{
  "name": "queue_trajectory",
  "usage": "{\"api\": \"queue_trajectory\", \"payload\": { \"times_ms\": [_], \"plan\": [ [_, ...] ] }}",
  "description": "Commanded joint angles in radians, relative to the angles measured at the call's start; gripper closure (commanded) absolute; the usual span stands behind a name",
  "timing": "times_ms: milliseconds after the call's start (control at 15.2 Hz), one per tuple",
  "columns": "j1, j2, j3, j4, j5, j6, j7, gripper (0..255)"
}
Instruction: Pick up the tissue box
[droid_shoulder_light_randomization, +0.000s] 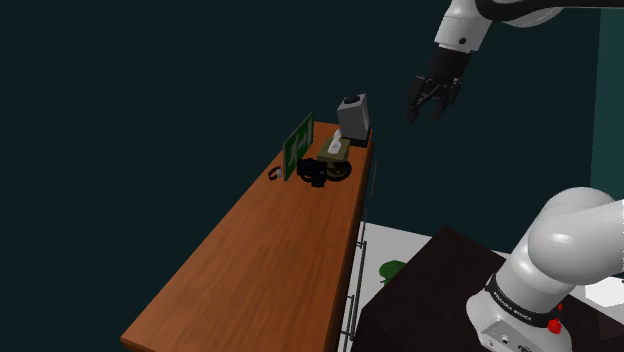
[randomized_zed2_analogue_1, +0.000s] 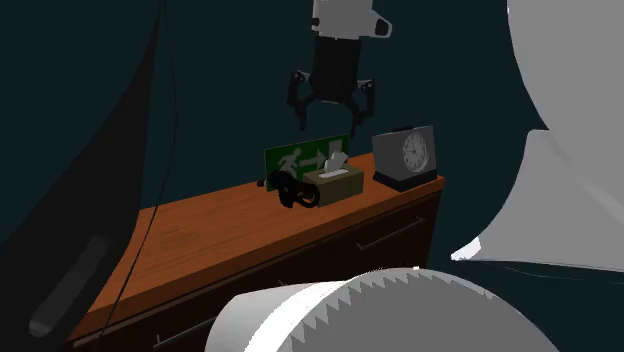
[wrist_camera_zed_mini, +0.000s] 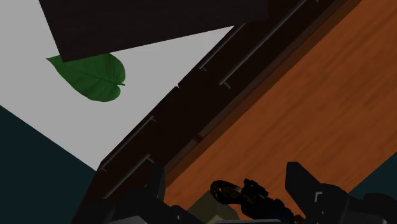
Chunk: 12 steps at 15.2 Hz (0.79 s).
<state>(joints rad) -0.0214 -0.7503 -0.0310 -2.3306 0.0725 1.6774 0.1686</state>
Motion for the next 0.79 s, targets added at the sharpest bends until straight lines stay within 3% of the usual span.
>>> {"api": "queue_trajectory", "payload": {
  "times_ms": [0,726],
  "plan": [
    [0.000,0.000,0.000,0.000,0.000,0.000,0.000,0],
    [0.055,0.373,-0.140,0.100,0.106,0.284,-0.241,0]
  ]
}}
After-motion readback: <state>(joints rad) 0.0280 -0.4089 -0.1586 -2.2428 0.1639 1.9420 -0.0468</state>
